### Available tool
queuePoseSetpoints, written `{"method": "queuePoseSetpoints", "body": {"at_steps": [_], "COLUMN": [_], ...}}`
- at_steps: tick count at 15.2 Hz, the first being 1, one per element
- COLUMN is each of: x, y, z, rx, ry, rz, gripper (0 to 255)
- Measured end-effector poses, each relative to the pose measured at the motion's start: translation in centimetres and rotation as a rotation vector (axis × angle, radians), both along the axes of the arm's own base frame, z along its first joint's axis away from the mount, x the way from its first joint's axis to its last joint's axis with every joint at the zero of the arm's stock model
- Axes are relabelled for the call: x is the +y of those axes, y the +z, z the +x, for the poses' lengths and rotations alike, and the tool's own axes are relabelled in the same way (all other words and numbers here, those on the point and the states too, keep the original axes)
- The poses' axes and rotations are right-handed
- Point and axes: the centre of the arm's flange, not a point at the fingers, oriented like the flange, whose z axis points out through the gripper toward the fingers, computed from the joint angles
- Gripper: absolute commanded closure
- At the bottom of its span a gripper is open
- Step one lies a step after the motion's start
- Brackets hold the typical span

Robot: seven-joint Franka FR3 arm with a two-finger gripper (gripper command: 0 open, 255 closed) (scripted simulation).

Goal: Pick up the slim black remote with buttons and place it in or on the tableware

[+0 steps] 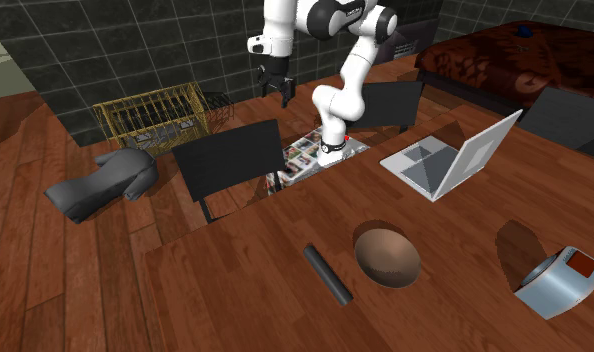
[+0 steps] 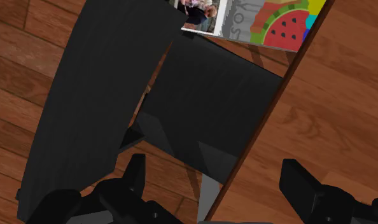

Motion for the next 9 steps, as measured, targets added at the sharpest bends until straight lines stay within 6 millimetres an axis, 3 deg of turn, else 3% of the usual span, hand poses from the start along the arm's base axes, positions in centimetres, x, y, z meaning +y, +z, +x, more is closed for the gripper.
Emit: {"method": "queuePoseSetpoints", "body": {"at_steps": [2, 9], "x": [0.2, 4.2], "y": [-0.2, -3.8], "z": [0.5, 7.0], "rx": [0.002, 0.032], "ry": [0.012, 0.182], "rz": [0.001, 0.019], "gripper": [0, 0]}}
